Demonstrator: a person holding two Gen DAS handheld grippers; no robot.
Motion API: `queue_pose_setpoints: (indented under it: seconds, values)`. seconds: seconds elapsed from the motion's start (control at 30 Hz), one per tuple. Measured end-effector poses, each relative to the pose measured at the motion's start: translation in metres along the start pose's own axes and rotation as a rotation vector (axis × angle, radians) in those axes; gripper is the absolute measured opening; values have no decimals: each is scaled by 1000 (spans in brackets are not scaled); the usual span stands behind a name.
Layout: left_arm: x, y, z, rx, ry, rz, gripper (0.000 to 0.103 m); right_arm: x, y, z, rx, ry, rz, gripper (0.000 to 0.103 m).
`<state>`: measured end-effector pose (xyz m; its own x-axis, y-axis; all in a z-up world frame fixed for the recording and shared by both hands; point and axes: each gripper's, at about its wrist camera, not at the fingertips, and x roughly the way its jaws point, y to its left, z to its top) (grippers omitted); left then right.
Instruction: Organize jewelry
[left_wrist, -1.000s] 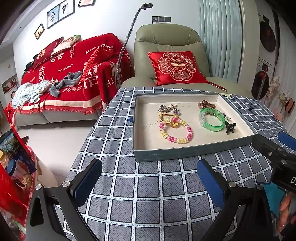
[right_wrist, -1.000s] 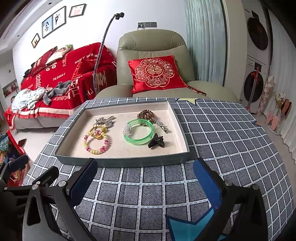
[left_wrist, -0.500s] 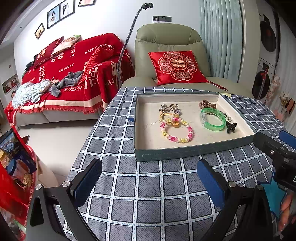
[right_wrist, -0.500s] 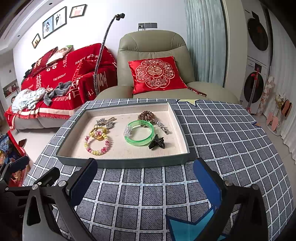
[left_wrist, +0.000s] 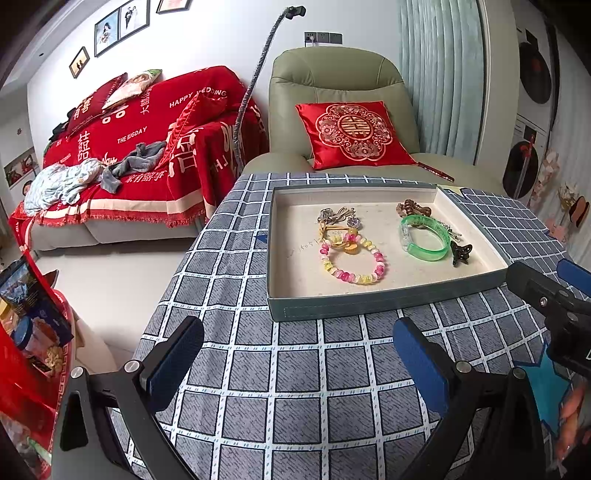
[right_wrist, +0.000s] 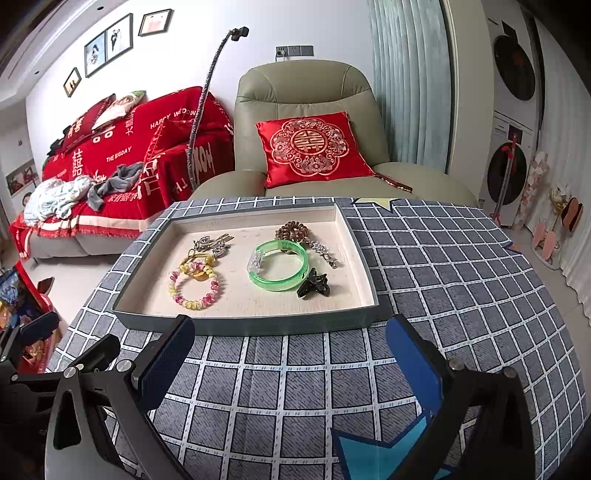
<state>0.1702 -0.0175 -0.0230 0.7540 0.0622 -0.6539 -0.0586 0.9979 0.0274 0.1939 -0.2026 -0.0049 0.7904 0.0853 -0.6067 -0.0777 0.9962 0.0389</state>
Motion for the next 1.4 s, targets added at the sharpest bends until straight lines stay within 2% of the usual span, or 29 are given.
queue_pose_setpoints:
  seconds: [1.4]
  values:
    - [-2,3,0,-1,3,4,103,-6,6,3,-1,-3,1,103]
